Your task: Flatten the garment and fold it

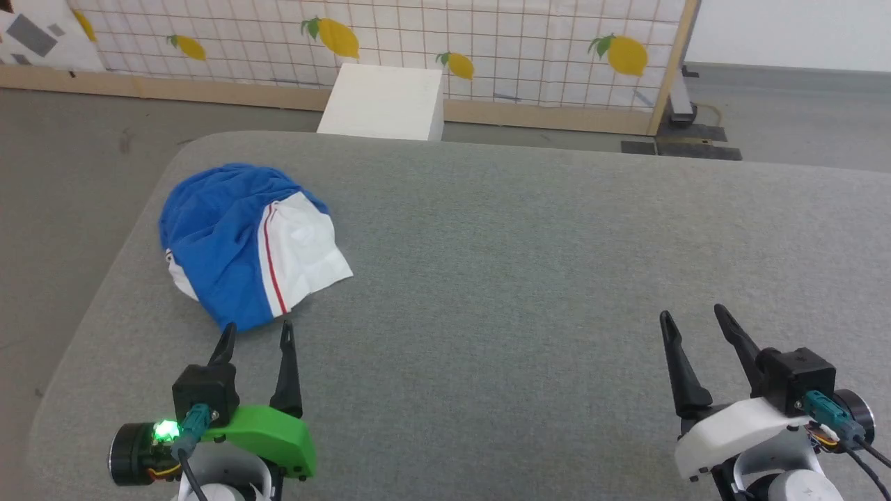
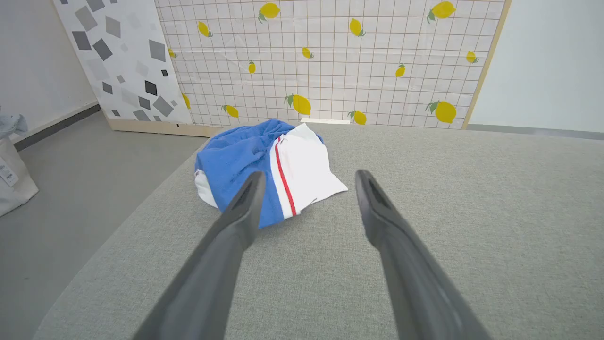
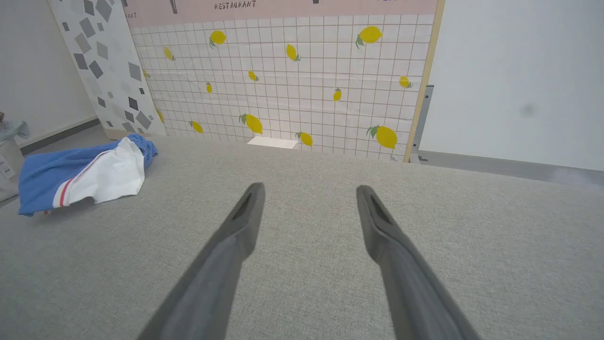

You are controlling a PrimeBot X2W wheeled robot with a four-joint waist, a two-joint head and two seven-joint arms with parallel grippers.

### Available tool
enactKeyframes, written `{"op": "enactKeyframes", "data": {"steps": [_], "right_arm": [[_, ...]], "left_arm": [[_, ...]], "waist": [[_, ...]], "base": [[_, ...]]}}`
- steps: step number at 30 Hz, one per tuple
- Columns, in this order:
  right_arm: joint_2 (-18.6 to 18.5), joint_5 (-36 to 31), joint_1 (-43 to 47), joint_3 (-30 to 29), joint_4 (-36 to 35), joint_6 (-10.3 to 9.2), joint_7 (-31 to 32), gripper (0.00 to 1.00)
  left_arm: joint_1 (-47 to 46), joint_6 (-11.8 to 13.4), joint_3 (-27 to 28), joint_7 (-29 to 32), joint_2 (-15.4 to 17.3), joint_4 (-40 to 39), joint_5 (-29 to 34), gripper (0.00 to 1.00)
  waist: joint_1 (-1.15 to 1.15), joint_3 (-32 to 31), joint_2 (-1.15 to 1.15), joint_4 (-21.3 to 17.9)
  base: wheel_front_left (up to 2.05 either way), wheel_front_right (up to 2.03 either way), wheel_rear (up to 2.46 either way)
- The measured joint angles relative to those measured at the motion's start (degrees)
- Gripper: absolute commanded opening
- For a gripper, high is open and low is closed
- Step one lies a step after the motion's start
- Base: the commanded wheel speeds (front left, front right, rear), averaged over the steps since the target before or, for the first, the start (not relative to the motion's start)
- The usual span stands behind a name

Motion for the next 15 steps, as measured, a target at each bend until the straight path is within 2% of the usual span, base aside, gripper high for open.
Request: {"op": "enactKeyframes", "data": {"steps": [15], "right_arm": [[0.0,2.1,0.6,0.1,1.6,0.0,-1.9,1.0]], "left_arm": [[1.7,0.7,-0.1,-1.9,0.2,0.6,-1.8,1.0]], "waist": [[0.0,-0.7,0.0,5.0]], "base": [[0.0,0.0,0.0]]}}
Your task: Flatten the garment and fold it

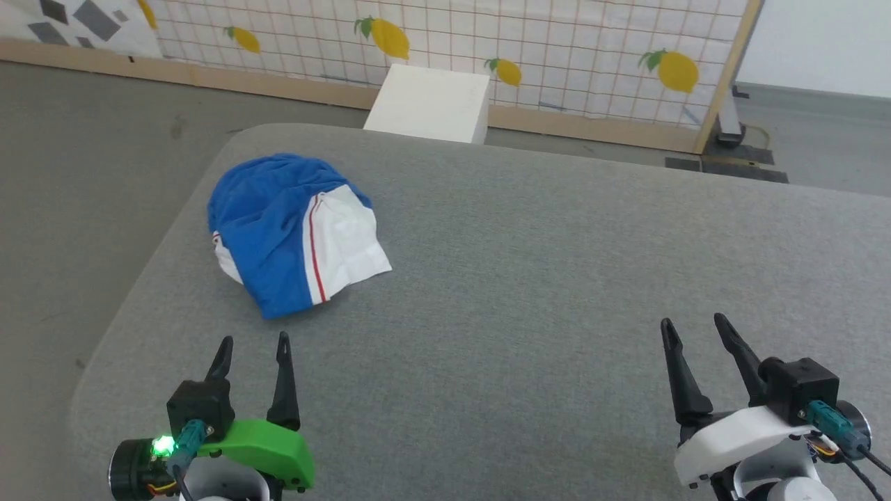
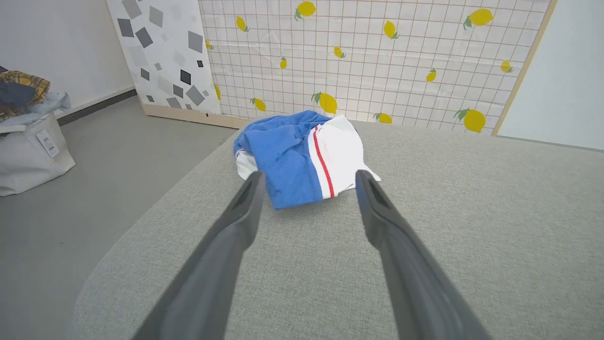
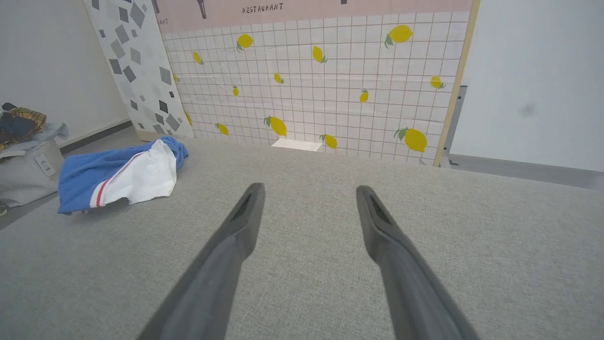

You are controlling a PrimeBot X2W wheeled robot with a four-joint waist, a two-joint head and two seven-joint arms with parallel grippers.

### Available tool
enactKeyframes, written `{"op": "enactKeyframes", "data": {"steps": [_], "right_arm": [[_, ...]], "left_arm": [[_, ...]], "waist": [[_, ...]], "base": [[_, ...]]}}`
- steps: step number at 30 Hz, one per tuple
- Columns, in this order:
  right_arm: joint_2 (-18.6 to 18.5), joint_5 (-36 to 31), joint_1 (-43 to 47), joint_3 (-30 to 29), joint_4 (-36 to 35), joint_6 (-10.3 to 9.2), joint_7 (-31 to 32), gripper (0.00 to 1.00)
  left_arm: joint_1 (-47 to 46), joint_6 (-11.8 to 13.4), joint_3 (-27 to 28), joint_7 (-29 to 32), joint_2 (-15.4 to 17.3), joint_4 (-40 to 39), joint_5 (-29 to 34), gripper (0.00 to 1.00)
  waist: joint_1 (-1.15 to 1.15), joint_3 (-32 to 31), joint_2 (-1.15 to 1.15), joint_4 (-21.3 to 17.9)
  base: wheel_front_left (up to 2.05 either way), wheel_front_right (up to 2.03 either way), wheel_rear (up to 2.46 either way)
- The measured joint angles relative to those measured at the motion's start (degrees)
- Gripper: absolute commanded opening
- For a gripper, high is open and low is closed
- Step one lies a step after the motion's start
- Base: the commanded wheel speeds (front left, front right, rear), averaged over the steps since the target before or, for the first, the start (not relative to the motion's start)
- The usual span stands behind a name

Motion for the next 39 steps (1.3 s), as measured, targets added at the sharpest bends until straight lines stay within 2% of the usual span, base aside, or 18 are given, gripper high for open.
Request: {"op": "enactKeyframes", "data": {"steps": [22,39], "right_arm": [[0.0,2.6,0.9,0.2,2.4,0.0,-2.6,1.0],[0.0,4.6,1.7,0.4,4.3,0.0,-4.6,1.0]], "left_arm": [[1.1,1.0,-1.6,-2.6,1.1,1.1,-0.6,1.0],[1.8,2.0,-2.4,-4.5,2.0,1.8,-1.7,1.0]], "waist": [[0.0,-0.6,0.0,6.9],[0.0,-1.1,0.0,10.1]], "base": [[0.0,0.0,0.0],[0.0,0.0,0.0]]}}
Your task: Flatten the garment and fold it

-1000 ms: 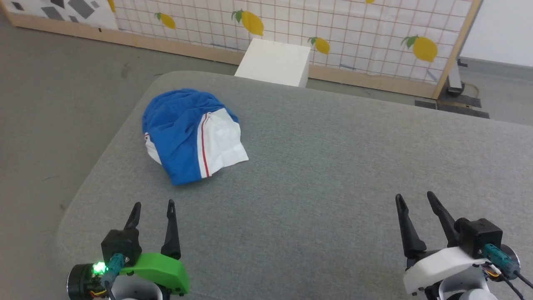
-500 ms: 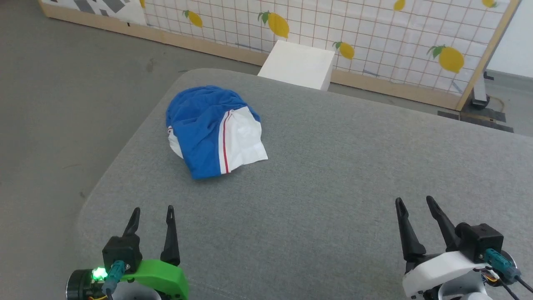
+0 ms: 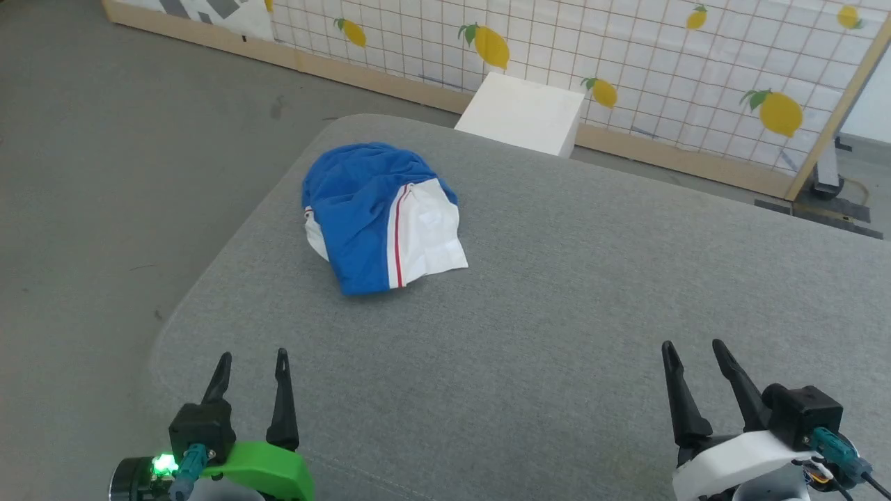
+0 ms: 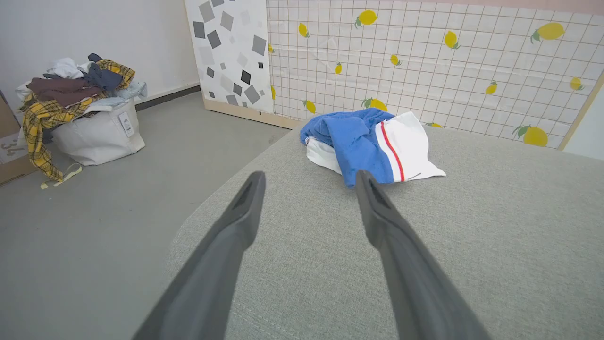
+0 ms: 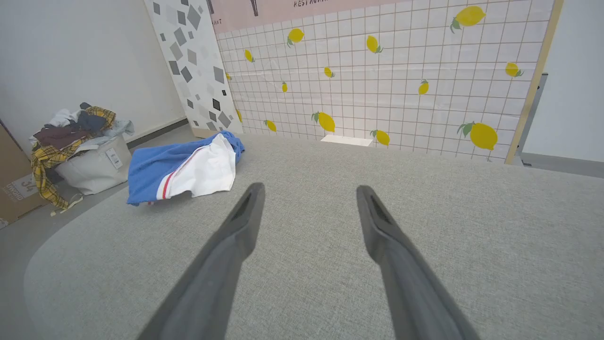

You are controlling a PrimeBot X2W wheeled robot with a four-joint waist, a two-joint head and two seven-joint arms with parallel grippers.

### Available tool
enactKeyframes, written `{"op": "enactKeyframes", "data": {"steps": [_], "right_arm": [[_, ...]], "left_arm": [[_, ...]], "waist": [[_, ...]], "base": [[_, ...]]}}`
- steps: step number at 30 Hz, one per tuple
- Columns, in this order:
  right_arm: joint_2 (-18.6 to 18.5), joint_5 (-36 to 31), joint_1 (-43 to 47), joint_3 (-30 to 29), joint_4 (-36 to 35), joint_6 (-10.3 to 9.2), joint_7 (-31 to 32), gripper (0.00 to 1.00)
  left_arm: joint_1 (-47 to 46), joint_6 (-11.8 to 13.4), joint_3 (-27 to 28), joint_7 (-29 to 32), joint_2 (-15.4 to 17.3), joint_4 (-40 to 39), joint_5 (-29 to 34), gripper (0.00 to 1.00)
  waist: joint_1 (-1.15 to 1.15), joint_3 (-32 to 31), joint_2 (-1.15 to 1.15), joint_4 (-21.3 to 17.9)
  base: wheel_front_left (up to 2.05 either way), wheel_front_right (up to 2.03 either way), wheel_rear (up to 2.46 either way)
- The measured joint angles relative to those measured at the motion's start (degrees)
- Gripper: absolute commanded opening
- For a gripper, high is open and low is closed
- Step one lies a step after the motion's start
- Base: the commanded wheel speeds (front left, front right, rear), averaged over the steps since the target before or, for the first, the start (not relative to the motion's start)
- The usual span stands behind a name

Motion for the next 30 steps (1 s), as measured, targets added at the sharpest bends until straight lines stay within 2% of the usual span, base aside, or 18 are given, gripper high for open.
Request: {"op": "enactKeyframes", "data": {"steps": [21,25,30], "right_arm": [[0.0,2.4,0.3,-0.6,1.9,0.0,-2.5,1.0],[0.0,2.4,0.2,-0.7,2.2,0.0,-3.0,1.0],[0.0,2.1,-0.7,-0.6,2.5,0.0,-3.5,1.0]], "left_arm": [[0.3,1.0,-1.8,-2.5,1.1,2.0,-3.1,1.0],[-1.7,0.0,-2.7,-2.5,1.7,3.2,-3.5,1.0],[-8.9,-2.0,-4.0,-2.5,2.2,6.1,-4.4,1.0]], "waist": [[0.0,0.5,0.0,3.9],[0.0,1.1,0.0,4.4],[0.0,2.5,0.0,4.7]], "base": [[0.0,0.0,0.0],[0.0,0.0,0.0],[0.0,0.0,0.0]]}}
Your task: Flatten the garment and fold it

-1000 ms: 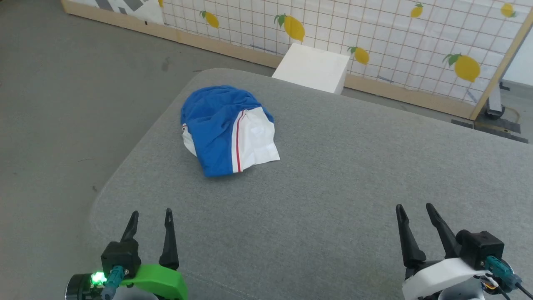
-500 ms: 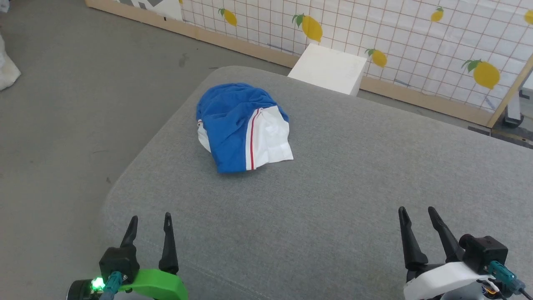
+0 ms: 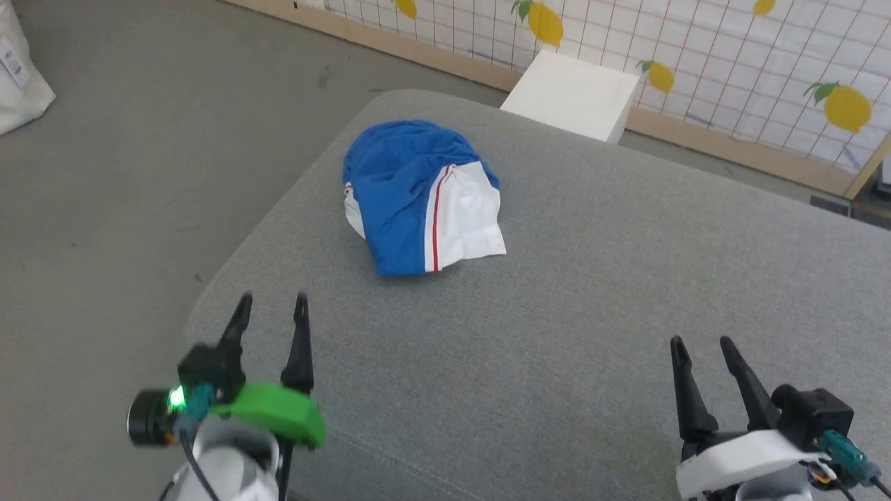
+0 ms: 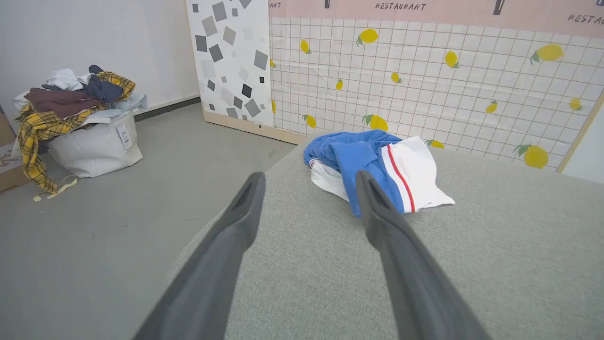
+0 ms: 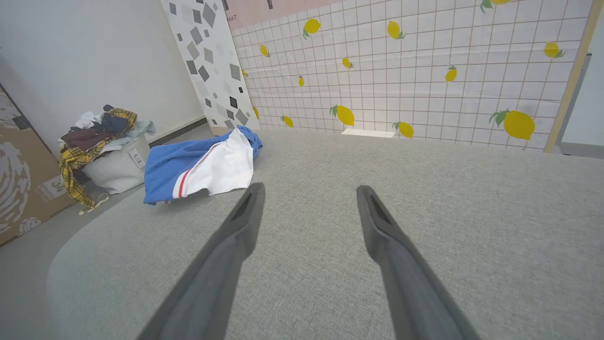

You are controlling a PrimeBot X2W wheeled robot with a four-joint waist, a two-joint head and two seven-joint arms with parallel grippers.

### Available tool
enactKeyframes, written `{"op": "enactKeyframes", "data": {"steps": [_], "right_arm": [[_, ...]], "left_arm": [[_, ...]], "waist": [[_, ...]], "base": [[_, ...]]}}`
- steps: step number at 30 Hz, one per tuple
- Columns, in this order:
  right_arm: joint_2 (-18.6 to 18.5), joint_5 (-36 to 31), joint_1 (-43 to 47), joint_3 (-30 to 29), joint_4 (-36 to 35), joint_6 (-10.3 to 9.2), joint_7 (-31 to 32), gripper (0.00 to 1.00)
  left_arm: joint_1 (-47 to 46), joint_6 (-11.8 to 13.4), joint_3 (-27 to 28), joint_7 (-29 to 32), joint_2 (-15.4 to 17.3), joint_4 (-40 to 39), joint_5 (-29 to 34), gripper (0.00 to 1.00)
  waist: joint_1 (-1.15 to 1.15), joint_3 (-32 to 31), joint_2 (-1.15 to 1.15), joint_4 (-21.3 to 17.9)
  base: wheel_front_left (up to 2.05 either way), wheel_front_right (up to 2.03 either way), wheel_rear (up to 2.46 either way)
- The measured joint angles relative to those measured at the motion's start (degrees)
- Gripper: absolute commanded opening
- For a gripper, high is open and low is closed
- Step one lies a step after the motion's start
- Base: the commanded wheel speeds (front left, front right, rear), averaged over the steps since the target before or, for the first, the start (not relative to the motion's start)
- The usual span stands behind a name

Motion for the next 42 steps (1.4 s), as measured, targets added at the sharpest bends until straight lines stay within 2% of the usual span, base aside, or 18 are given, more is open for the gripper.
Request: {"op": "enactKeyframes", "data": {"steps": [9,14,19,26,30,32,35,36,37,42], "right_arm": [[0.0,-2.9,-5.4,0.3,-0.2,0.0,-1.0,1.0],[0.0,-4.7,-7.0,0.0,-1.5,0.0,-0.4,1.0],[0.0,-6.1,-7.4,-2.4,-3.5,0.0,0.3,1.0],[0.0,-6.8,-7.4,-4.0,-6.0,0.0,0.8,1.0],[0.0,-6.8,-7.4,-4.5,-7.0,0.0,1.1,1.0],[0.0,-6.8,-7.4,-4.9,-7.5,0.0,1.2,1.0],[0.0,-6.9,-7.4,-5.2,-8.1,0.0,1.4,1.0],[0.0,-7.0,-7.4,-5.2,-8.4,0.0,1.6,1.0],[0.0,-7.0,-7.4,-5.1,-8.5,0.0,1.6,1.0],[0.0,-6.9,-7.8,-4.8,-8.2,0.0,1.8,1.0]], "left_arm": [[-21.5,-4.3,-0.1,1.5,0.4,12.9,-4.6,1.0],[-33.8,-5.7,1.2,8.2,1.2,22.4,-7.7,1.0],[-43.4,-3.2,4.4,23.5,1.6,32.7,-12.7,1.0],[-49.2,-1.4,4.1,39.7,1.9,39.8,-14.8,1.0],[-49.5,0.1,3.3,43.7,2.0,41.9,-14.8,1.0],[-49.5,0.9,3.1,44.0,1.9,42.4,-14.8,1.0],[-49.5,0.9,3.2,44.0,1.4,43.0,-15.3,1.0],[-49.4,0.9,3.4,43.4,1.4,43.3,-15.6,0.22],[-49.4,0.6,4.0,42.1,1.4,43.2,-16.2,0.0],[-49.0,0.4,6.3,33.0,1.5,42.7,-17.6,0.0]], "waist": [[0.0,5.4,0.0,-1.4],[0.0,9.2,0.0,-3.4],[0.0,13.5,0.0,-6.3],[0.01,19.1,0.0,-10.3],[0.01,21.7,0.0,-11.9],[0.01,22.9,0.0,-12.4],[0.0,24.4,0.0,-12.8],[0.0,25.2,0.0,-12.8],[0.0,25.6,0.0,-12.8],[0.01,25.8,0.0,-12.8]], "base": [[0.0,0.0,0.0],[0.0,0.0,0.0],[0.0,0.0,0.0],[0.0,0.0,0.0],[0.0,0.0,0.0],[0.0,0.0,0.0],[0.0,0.0,0.0],[0.0,0.0,0.0],[0.0,0.0,0.0],[0.0,0.0,0.0]]}}
